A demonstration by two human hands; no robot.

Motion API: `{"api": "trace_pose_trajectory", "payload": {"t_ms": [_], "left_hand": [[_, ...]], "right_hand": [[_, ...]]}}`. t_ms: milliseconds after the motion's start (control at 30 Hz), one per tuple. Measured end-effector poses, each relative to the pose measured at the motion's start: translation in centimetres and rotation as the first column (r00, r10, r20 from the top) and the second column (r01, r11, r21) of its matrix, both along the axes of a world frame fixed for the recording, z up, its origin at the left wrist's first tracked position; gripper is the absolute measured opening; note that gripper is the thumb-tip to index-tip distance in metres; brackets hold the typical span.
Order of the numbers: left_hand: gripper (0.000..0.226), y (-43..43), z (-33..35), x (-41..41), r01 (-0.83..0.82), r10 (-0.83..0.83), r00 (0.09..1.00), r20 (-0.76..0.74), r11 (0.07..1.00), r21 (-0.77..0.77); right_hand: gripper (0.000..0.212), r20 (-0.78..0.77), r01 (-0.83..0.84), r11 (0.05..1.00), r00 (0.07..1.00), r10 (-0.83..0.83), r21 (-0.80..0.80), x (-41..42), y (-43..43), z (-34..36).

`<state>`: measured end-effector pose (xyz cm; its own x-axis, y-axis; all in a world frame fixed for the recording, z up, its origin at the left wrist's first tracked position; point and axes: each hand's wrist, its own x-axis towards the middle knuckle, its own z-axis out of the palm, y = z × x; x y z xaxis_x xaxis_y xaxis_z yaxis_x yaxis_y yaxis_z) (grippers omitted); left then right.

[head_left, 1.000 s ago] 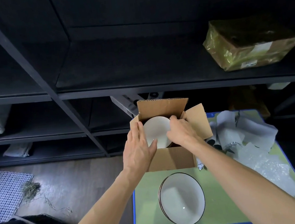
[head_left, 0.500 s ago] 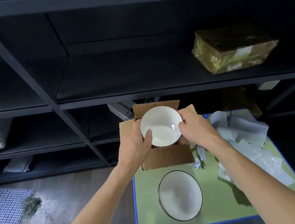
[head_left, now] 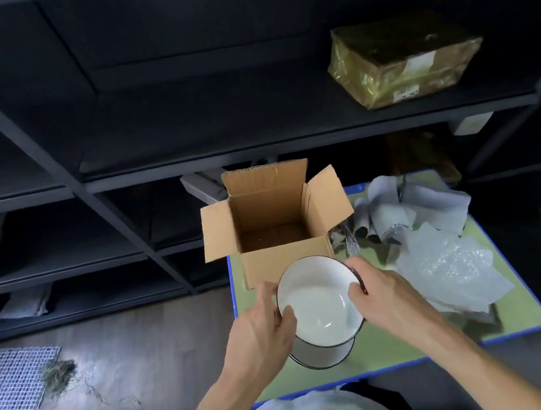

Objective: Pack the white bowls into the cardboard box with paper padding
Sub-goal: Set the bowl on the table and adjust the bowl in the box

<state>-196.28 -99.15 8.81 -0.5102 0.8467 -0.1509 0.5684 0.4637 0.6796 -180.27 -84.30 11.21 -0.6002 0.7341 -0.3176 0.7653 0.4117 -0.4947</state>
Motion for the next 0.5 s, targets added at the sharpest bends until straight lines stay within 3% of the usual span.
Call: {"api": "trace_pose_trajectory", "payload": {"t_ms": [200,367,500], "left_hand": [[0.025,-0.7,-1.8,0.6,0.027,-0.036,0.996,-0.080,0.994,-0.109],[0.041,-0.5,-2.7,0.4,0.018,-0.044,0.988,-0.149,0.985,-0.174],[0.036,-0.2,-2.9,0.1,0.017,-0.073,0.970,-0.232,0.971,-0.237]], "right_hand": [[0.041,0.022,-0.031,0.991,0.999,0.028,0.128,0.5,-1.9,-2.9],[0.044,0.098,-0.067,0.992,0.994,0.057,0.109,0.5,-3.1,-4.1],[0.044,0.138,-0.079,0.990,0.989,0.062,0.117,0.5,-3.1,-4.2]]}}
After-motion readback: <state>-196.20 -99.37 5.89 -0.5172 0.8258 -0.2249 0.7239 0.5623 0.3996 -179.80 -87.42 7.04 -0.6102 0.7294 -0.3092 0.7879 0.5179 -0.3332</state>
